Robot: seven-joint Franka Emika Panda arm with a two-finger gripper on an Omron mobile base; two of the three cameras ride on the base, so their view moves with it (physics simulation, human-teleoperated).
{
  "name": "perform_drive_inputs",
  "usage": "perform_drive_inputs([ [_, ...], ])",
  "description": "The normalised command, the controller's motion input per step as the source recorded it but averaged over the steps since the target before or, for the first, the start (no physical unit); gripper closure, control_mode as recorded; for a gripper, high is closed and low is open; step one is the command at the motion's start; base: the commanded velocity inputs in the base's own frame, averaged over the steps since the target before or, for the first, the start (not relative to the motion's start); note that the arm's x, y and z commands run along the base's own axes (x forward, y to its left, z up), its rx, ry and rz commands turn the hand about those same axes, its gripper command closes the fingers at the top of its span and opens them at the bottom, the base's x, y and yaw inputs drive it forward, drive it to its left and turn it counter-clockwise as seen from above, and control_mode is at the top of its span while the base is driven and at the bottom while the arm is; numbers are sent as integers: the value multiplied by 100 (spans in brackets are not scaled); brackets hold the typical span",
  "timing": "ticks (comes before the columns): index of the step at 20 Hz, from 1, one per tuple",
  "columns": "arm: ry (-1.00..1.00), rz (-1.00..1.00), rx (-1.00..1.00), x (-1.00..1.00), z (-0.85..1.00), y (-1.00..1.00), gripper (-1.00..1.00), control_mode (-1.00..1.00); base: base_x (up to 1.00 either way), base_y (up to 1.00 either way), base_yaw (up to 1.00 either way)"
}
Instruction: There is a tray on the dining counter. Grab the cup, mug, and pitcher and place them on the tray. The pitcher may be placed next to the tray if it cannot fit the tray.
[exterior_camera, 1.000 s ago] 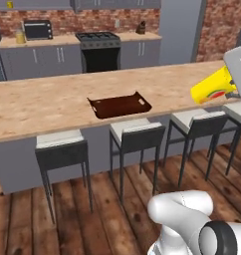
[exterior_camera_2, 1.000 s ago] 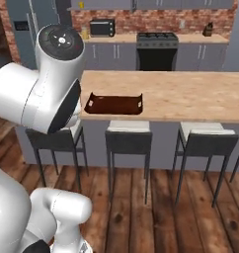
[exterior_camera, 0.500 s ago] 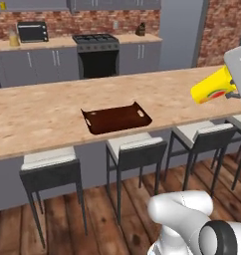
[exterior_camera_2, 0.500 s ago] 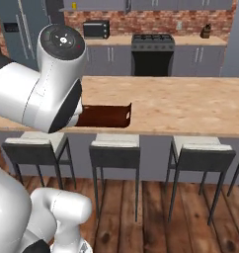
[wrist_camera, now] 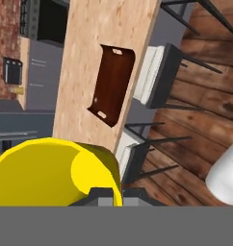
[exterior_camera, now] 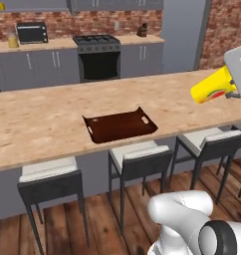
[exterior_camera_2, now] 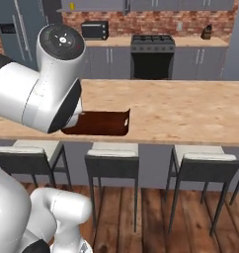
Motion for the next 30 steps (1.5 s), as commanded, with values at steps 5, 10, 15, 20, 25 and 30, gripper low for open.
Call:
perform_drive_inputs([
  [5, 0, 0, 0, 0, 0, 0, 100, 100, 51, 0, 0],
  [10, 0, 0, 0, 0, 0, 0, 100, 100, 50, 0, 0],
  [15, 0, 0, 0, 0, 0, 0, 100, 100, 47, 0, 10],
  [20, 0, 0, 0, 0, 0, 0, 100, 100, 51, 0, 15],
  [25, 0, 0, 0, 0, 0, 0, 100, 100, 42, 0, 19],
  [30, 0, 0, 0, 0, 0, 0, 100, 100, 40, 0, 23],
])
